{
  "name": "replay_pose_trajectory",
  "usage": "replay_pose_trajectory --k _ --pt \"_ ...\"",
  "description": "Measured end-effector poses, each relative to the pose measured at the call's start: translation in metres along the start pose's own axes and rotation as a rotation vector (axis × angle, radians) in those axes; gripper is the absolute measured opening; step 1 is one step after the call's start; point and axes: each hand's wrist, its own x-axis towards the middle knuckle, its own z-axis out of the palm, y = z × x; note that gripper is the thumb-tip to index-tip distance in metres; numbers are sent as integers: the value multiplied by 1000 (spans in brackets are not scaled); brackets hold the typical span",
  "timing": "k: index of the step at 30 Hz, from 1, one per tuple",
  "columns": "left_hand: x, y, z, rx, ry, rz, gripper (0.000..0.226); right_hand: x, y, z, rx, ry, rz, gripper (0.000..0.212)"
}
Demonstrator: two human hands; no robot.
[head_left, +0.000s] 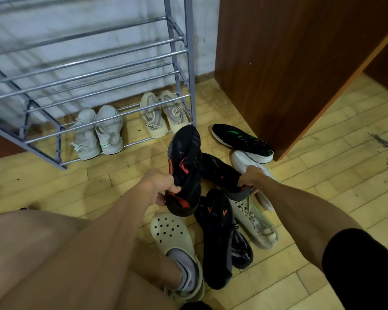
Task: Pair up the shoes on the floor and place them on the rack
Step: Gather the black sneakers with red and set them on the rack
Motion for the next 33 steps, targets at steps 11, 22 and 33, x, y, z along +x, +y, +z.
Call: replay_pose_trajectory --k 11,22,33 --pt "-35 18 19 -301 25 44 14 -51 3 -68 310 3 8 23" --pt "1 50 -56 -497 262 112 27 -48 -123 -60 839 -112 -211 18" --pt "116 116 -149 -562 443 211 19 40 -268 -57 954 144 -261 18"
